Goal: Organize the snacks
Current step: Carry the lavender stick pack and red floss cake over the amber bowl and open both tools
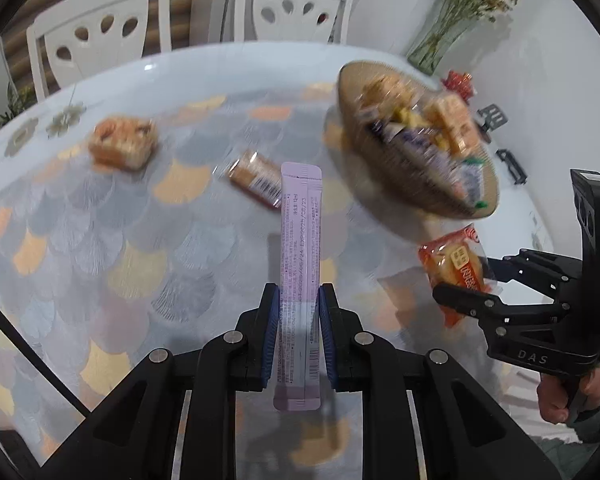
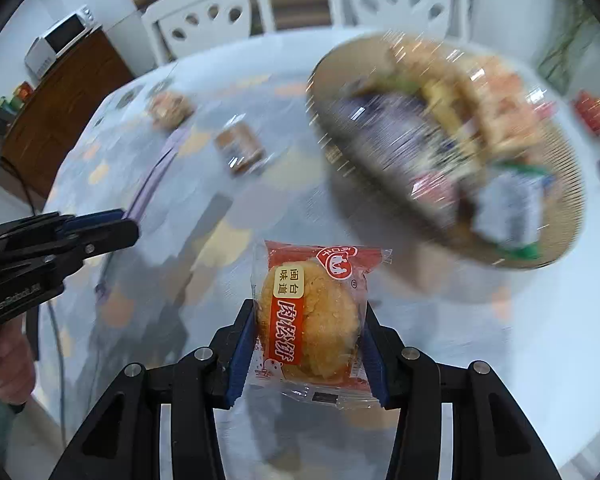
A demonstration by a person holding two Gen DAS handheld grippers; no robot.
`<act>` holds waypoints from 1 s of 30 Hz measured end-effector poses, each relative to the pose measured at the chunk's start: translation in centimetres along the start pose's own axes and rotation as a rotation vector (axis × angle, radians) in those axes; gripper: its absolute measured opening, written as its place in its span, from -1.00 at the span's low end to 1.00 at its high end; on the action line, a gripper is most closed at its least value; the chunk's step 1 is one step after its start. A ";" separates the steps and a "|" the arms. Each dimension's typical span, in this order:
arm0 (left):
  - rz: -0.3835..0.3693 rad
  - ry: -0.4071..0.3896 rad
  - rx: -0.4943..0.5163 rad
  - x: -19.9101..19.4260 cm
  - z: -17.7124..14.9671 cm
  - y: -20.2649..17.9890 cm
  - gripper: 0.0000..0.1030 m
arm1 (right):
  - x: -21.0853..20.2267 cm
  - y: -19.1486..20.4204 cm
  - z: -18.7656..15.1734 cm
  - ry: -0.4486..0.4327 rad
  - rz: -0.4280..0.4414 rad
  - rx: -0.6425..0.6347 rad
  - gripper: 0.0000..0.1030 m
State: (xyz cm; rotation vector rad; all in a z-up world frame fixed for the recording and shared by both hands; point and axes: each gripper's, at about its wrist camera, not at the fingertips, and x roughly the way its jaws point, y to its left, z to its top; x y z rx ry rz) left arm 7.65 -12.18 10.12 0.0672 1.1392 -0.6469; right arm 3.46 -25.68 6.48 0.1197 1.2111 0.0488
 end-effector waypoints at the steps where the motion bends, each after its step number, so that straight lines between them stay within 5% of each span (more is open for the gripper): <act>1: -0.003 -0.011 0.000 -0.1 0.5 -0.3 -0.67 | -0.9 -0.3 0.1 -0.024 -0.011 0.003 -0.09; 15: -0.066 -0.145 0.045 -2.6 5.9 -6.8 -0.67 | -8.1 -4.4 2.1 -0.183 -0.035 0.039 -0.09; 24: -0.045 -0.180 0.083 -1.3 11.1 -9.9 -0.67 | -10.3 -11.0 6.4 -0.246 0.041 0.211 -0.09; 30: -0.029 -0.182 0.063 0.5 14.8 -10.5 -0.67 | -10.5 -15.0 8.7 -0.273 0.017 0.293 -0.09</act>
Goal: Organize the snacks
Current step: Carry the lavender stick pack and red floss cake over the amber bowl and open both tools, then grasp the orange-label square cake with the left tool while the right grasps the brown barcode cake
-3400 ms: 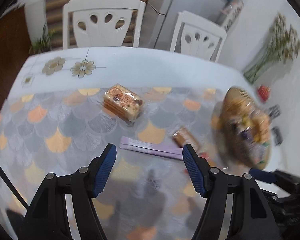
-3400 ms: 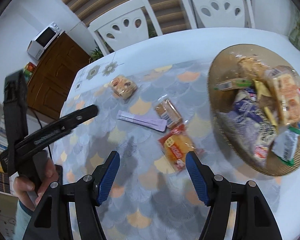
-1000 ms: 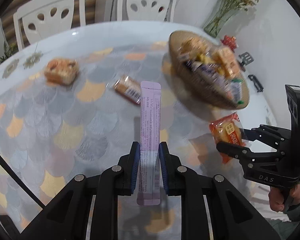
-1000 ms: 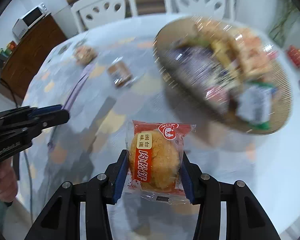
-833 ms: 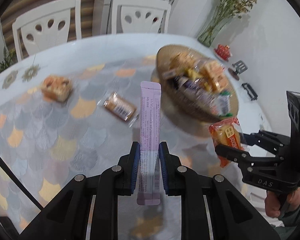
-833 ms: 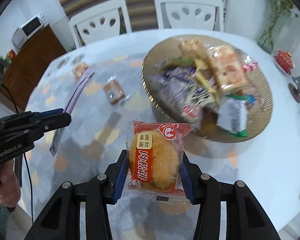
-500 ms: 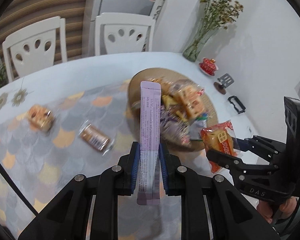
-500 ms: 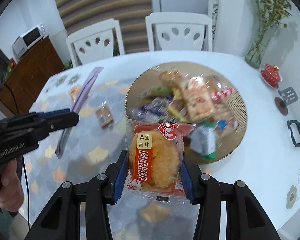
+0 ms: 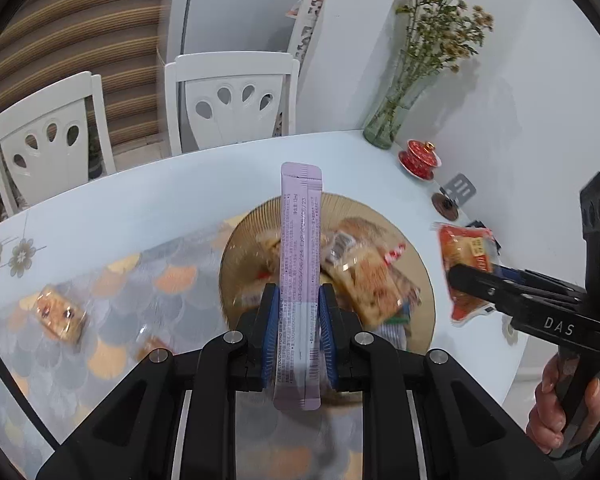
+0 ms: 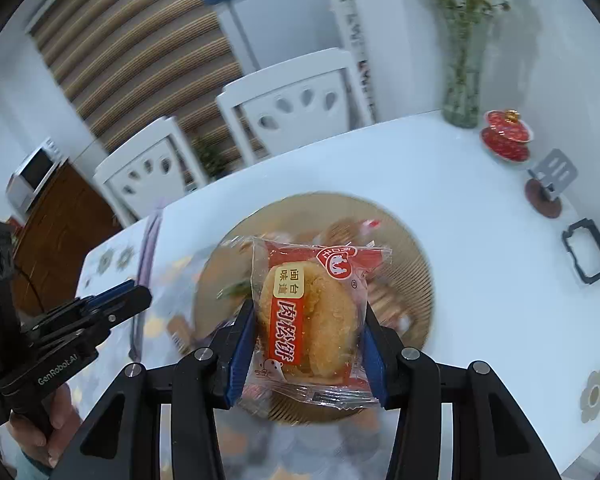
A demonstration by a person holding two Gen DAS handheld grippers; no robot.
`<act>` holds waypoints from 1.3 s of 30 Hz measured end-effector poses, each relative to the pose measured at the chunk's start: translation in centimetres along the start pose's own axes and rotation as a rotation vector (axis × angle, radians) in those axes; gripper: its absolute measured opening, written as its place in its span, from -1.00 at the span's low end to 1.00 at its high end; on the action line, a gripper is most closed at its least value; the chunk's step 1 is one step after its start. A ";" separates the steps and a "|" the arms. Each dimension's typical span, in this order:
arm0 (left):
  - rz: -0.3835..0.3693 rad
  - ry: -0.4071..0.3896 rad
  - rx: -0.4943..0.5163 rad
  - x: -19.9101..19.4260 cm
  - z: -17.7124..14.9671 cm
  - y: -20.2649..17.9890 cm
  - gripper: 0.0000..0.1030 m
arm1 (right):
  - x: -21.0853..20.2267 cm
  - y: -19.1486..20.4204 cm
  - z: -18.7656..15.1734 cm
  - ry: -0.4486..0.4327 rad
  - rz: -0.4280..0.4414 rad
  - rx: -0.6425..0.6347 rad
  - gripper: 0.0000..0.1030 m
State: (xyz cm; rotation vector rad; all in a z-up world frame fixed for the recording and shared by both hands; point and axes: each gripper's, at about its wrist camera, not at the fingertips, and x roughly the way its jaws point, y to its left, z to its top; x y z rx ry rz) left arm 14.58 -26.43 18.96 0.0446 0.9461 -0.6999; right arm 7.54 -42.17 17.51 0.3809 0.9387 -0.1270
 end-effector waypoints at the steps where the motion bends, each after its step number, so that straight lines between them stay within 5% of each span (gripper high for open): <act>1: 0.003 0.000 -0.002 0.4 0.4 -0.1 -0.67 | 0.1 -0.5 0.4 -0.002 -0.005 0.014 -0.09; 8: 0.010 0.028 -0.011 3.6 1.9 -0.8 -0.67 | 2.6 -4.3 2.2 0.056 0.010 0.161 -0.09; 15: 0.059 0.059 0.057 5.9 2.3 -2.7 -0.64 | 4.4 -4.7 2.6 0.100 0.042 0.165 -0.05; 17: 0.064 0.072 0.063 6.3 2.2 -2.9 -0.32 | 4.8 -4.9 2.7 0.112 0.058 0.169 0.12; 19: 0.066 0.089 0.034 6.5 2.0 -2.5 0.38 | 4.7 -5.4 2.5 0.107 0.061 0.180 0.13; 32: 0.024 0.035 -0.065 3.0 0.0 0.6 0.36 | 3.9 -5.0 1.1 0.117 0.091 0.195 0.13; 39: 0.116 -0.018 -0.085 -0.8 -1.0 4.0 0.36 | 3.9 -2.0 0.1 0.130 0.118 0.148 0.13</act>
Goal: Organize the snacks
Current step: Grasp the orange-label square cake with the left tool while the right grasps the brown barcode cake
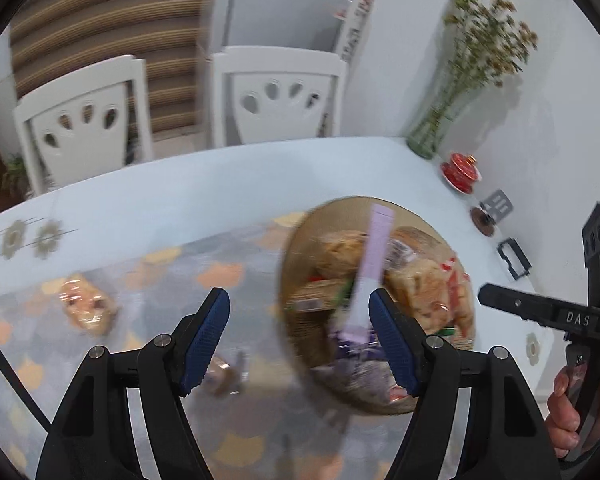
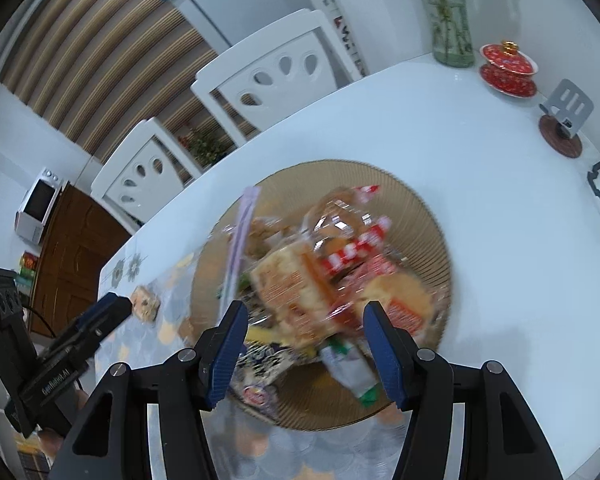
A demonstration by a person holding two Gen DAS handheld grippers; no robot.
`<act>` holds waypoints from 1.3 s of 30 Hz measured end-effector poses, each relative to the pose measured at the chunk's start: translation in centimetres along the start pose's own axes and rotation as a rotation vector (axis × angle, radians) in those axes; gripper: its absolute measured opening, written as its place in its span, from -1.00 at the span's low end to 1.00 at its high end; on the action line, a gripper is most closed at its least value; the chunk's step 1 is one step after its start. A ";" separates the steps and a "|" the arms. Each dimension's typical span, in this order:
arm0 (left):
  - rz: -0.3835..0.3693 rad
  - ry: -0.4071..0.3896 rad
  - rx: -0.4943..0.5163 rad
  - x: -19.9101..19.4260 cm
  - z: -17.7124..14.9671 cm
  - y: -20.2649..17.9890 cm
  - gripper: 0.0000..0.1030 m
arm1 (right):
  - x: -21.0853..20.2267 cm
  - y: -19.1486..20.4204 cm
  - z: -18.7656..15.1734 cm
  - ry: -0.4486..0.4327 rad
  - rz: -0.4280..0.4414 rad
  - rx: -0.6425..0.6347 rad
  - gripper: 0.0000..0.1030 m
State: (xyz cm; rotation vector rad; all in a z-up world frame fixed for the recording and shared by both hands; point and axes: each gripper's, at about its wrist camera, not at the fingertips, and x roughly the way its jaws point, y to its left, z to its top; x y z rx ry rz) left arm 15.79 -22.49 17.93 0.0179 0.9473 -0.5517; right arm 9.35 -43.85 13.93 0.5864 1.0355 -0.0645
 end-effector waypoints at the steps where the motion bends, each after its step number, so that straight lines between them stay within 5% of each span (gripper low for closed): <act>1: 0.009 -0.007 -0.010 -0.4 0.1 0.7 0.36 | 0.1 0.3 -0.1 0.002 0.005 -0.003 0.13; 21: 0.135 -0.076 -0.217 -8.6 -2.6 18.4 0.36 | 4.0 15.3 -6.0 0.032 0.059 -0.142 0.13; 27: 0.094 -0.008 -0.351 -6.2 -3.7 24.4 0.35 | 7.8 20.1 -8.8 0.067 0.038 -0.218 0.13; 39: 0.043 0.129 -0.670 5.2 -3.4 26.5 0.36 | 17.9 21.2 -9.0 0.122 -0.164 -0.423 0.13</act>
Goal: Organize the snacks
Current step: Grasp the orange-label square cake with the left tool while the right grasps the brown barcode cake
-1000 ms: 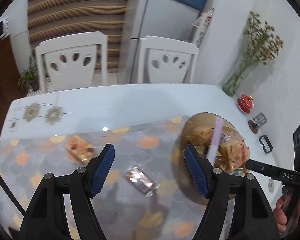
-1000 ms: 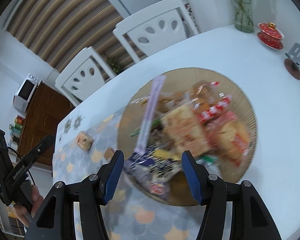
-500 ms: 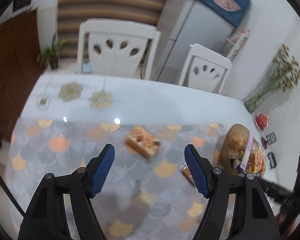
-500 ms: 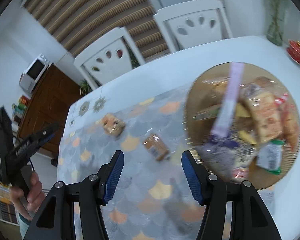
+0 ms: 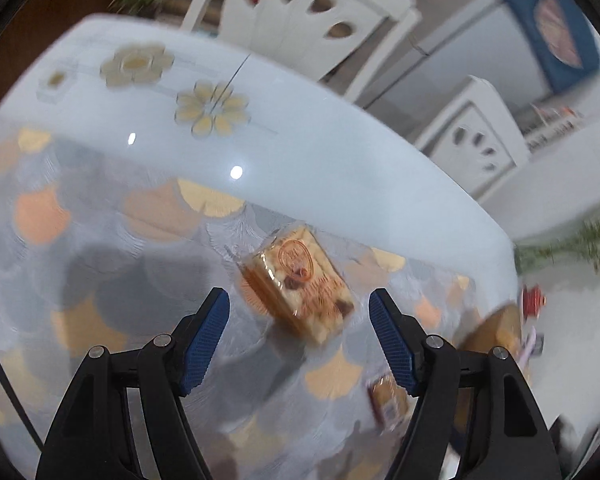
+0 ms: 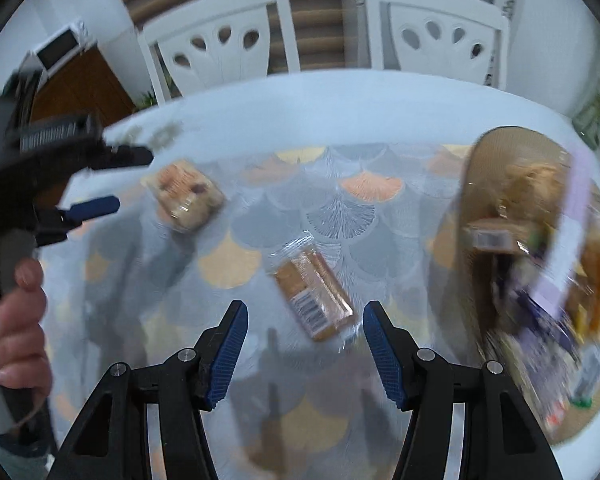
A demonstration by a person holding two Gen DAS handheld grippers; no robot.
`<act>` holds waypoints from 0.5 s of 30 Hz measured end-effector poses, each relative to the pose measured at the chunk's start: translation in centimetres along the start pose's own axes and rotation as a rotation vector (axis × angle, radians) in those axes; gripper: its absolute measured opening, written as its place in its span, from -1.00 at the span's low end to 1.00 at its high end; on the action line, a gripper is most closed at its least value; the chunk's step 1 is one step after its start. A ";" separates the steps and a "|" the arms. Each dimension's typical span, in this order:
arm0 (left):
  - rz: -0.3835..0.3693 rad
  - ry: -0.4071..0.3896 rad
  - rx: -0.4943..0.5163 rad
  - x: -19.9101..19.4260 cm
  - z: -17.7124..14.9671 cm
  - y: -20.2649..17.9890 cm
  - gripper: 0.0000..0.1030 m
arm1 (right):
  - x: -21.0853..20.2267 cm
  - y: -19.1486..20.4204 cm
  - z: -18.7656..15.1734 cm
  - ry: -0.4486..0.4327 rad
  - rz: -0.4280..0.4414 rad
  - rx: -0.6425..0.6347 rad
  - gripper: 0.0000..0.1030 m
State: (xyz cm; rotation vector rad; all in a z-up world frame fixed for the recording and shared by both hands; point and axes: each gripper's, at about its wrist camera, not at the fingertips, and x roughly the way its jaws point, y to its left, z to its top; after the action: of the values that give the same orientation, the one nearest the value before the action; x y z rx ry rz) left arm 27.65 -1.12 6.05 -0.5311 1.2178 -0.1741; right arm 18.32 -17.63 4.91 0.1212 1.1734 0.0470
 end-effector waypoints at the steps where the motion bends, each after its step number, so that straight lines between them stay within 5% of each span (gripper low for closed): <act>1: 0.000 0.004 -0.022 0.5 0.2 0.1 0.36 | 1.1 -0.2 0.3 0.006 -0.011 -0.006 0.13; 8: 0.113 0.043 -0.085 5.3 0.7 -1.1 0.36 | 5.3 -1.4 1.3 0.038 -0.004 0.025 0.20; 14: 0.232 -0.005 0.069 6.4 0.2 -3.6 0.33 | 6.0 -1.0 1.0 0.030 -0.010 -0.039 0.29; 15: 0.261 -0.017 0.118 6.5 0.0 -3.9 0.18 | 6.0 -1.1 1.0 0.030 -0.007 -0.041 0.29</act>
State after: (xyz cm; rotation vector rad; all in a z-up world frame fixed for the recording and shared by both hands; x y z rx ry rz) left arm 30.51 -7.18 2.39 -0.2675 1.2397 -0.0196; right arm 21.51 -18.17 -0.38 0.0802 1.2023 0.0666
